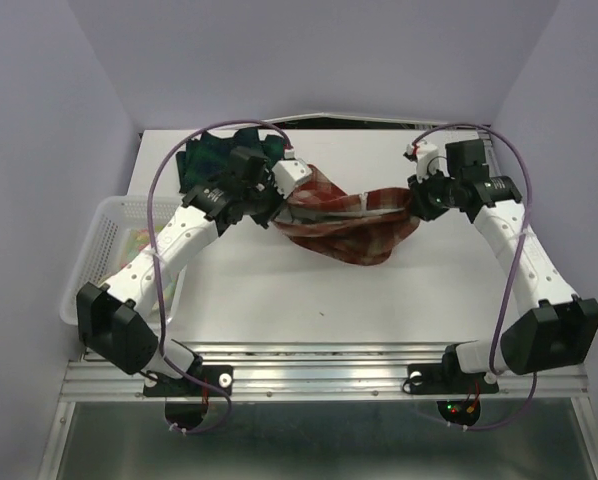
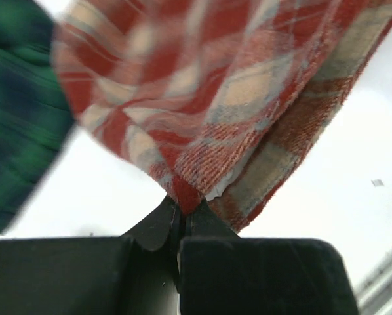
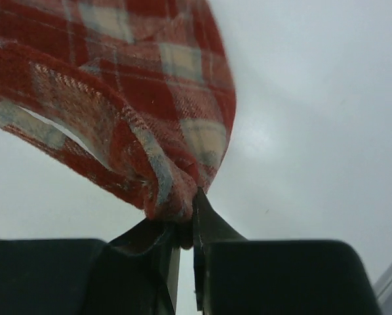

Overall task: Fold and stack the skirts
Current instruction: Flatten the skirt out

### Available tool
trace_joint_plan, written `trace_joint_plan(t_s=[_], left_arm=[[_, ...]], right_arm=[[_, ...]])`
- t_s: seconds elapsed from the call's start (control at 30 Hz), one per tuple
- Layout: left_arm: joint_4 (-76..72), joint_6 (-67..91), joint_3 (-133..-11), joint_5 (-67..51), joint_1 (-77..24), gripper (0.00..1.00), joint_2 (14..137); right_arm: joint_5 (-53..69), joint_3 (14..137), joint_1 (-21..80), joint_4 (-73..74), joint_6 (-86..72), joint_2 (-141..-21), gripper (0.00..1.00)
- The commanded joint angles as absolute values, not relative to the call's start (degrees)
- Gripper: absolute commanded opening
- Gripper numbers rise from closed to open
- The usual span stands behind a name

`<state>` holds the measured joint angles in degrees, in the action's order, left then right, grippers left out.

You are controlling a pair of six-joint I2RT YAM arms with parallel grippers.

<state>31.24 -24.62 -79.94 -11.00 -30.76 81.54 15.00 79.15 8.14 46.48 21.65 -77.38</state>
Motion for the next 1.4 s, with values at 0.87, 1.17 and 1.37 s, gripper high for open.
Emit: trace_joint_plan(t_s=[0.87, 1.17, 1.37], left_arm=[[32.34, -16.53, -80.42, -27.16, -33.05, 0.00, 99.59], [31.64, -14.42, -79.89, -26.19, -32.26, 0.00, 97.57], [31.64, -14.32, -79.01, -20.75, -31.29, 0.00, 90.99]], right_arm=[[12.23, 72.78, 17.04, 49.22, -1.56, -89.12, 0.75], [-5.70, 69.35, 24.26, 47.28, 1.56, -93.43, 0.70], [-17.30, 62.67, 24.26, 47.11, 6.32, -86.58, 0.67]])
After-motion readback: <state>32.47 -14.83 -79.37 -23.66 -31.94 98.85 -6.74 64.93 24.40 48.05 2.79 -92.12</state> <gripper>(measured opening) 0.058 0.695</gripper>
